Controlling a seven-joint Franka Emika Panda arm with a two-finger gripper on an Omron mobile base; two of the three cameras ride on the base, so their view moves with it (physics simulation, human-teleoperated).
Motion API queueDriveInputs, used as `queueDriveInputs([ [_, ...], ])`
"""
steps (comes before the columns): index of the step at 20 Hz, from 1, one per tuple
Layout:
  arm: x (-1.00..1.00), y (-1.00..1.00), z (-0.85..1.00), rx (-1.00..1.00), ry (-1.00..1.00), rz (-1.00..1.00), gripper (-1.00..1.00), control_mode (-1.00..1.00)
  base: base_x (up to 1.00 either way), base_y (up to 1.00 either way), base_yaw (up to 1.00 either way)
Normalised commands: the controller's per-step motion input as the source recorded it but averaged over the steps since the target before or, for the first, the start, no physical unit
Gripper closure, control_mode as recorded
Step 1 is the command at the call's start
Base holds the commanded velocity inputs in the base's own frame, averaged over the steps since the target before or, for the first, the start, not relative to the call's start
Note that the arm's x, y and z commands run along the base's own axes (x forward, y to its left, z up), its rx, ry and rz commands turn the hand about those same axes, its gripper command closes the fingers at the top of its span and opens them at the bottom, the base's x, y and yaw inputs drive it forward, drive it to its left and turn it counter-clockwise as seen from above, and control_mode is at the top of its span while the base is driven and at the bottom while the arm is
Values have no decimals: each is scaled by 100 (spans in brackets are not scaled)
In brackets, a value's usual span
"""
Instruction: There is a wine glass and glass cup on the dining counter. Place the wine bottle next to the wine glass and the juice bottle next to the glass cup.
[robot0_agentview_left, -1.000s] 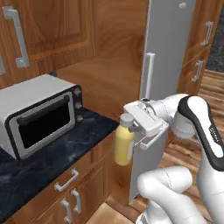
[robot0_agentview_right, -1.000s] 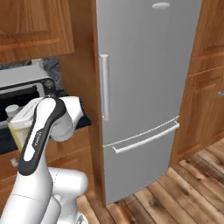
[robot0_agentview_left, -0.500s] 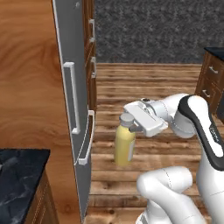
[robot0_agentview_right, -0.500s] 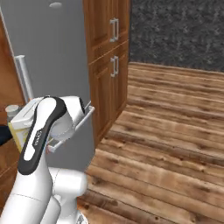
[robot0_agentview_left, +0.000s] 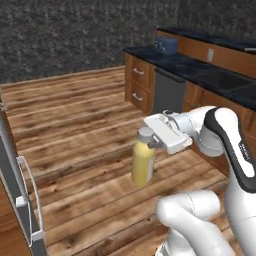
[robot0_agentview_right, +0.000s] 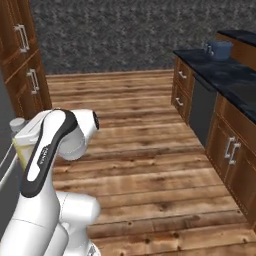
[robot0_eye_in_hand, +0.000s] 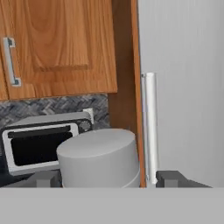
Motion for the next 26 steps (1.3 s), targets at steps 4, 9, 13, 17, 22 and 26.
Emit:
queueDriveInputs([
  [4,0,0,0,0,0,0,100,100,85,9,-17],
  [9,0,0,0,0,0,0,100,100,88,11,-14],
  [13,0,0,0,0,0,0,100,100,89,12,-13],
  [17,0,0,0,0,0,0,100,100,89,12,-13],
  [22,0,0,0,0,0,0,100,100,89,12,-13],
  [26,0,0,0,0,0,0,100,100,90,12,-13],
])
